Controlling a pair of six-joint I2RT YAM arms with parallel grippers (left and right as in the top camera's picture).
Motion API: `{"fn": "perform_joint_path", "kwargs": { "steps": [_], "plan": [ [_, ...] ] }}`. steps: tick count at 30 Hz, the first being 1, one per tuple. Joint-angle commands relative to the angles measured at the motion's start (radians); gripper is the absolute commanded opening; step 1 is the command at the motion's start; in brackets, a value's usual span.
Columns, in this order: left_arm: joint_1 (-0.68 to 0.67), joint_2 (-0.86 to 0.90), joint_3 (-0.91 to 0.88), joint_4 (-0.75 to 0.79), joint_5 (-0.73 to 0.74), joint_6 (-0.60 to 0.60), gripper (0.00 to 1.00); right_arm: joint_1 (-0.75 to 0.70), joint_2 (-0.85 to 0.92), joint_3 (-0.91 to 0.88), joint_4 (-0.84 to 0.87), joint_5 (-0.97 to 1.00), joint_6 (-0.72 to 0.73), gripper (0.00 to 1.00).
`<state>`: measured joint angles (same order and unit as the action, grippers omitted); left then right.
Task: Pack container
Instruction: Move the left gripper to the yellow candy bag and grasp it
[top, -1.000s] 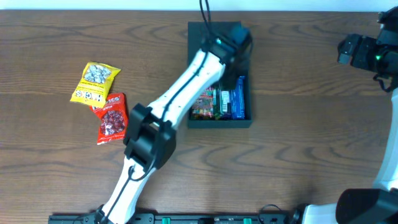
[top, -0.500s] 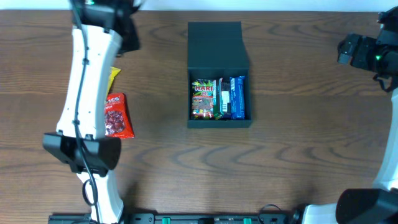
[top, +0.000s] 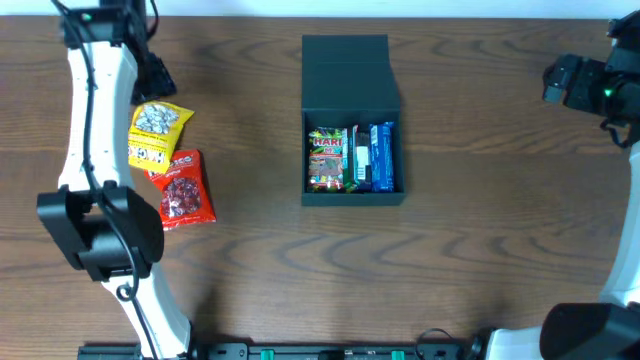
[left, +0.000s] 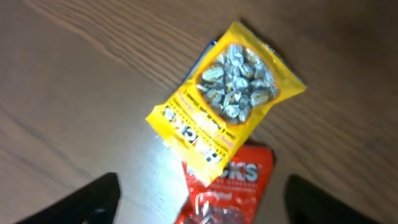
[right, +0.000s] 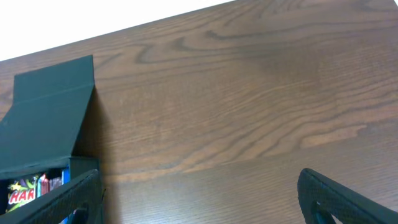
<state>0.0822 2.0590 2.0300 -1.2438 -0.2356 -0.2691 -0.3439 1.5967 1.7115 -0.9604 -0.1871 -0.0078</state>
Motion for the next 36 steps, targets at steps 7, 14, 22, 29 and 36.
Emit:
{"fn": "perform_joint_path", "kwargs": {
  "steps": [7, 14, 22, 29, 36],
  "plan": [
    [-0.011, 0.01, -0.254, 0.183, 0.008, 0.136, 0.95, -0.008, 0.001, -0.006, 0.0, -0.005, 0.015, 0.99],
    [-0.013, 0.016, -0.383, 0.329, 0.0, 0.228, 0.95, -0.008, 0.001, -0.006, 0.0, -0.005, 0.016, 0.99],
    [-0.029, 0.031, -0.447, 0.434, -0.041, 0.3, 0.95, -0.008, 0.001, -0.006, -0.001, -0.005, 0.024, 0.99],
    [-0.026, 0.11, -0.447, 0.443, -0.046, 0.3, 0.95, -0.008, 0.001, -0.006, -0.002, -0.005, 0.038, 0.99],
    [-0.026, 0.133, -0.447, 0.455, -0.045, 0.3, 0.79, -0.008, 0.001, -0.006, -0.001, -0.014, 0.06, 0.99]
  ]
}}
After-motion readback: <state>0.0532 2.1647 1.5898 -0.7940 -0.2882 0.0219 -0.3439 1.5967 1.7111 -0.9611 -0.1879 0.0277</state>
